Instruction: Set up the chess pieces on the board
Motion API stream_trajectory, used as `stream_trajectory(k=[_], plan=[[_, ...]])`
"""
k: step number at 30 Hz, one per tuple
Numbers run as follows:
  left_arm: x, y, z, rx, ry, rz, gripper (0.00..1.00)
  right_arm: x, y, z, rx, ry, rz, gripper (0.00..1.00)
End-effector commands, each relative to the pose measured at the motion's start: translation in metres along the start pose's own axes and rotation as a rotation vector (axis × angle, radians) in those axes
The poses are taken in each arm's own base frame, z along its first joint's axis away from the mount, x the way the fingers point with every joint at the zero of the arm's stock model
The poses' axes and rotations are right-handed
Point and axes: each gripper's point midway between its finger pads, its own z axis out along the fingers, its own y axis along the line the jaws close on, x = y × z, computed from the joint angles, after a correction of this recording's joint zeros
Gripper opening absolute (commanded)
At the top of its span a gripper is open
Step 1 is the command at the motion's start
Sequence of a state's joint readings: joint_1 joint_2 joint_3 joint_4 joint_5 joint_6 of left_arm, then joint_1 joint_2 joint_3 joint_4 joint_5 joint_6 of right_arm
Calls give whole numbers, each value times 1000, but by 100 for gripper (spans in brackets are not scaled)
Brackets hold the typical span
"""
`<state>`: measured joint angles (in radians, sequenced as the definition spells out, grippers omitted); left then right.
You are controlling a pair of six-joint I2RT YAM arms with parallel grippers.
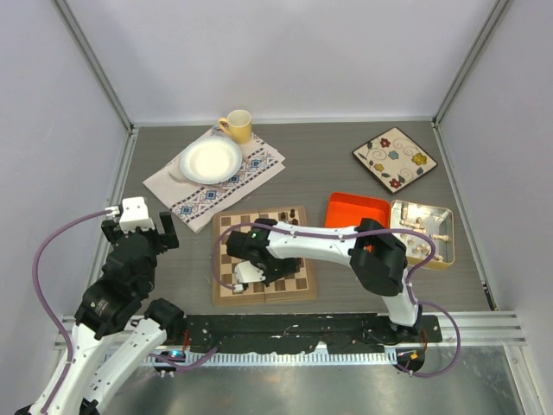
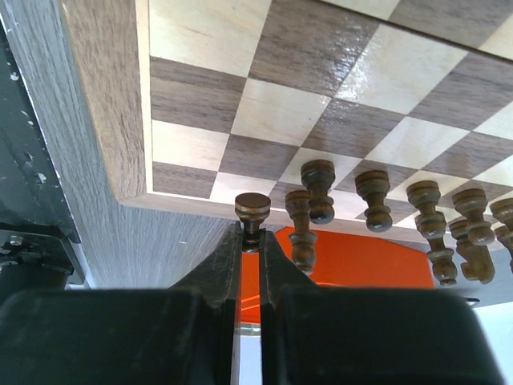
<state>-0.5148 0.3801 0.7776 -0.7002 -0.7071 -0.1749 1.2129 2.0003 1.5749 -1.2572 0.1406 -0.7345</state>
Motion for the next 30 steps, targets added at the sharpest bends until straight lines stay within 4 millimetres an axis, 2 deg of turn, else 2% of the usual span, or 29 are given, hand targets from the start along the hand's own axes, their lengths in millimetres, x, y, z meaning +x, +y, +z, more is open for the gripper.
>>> stream_trajectory(k=[1, 11, 30], plan=[[-10, 5, 0, -29, -43, -31, 92, -4, -1, -9, 14, 11, -5, 3], [-10, 4, 0, -21, -44, -33, 92, -10, 6, -1, -4, 38, -35, 5], [-9, 1, 1, -6, -41, -32, 92, -14, 0, 1, 20, 53, -39, 12]])
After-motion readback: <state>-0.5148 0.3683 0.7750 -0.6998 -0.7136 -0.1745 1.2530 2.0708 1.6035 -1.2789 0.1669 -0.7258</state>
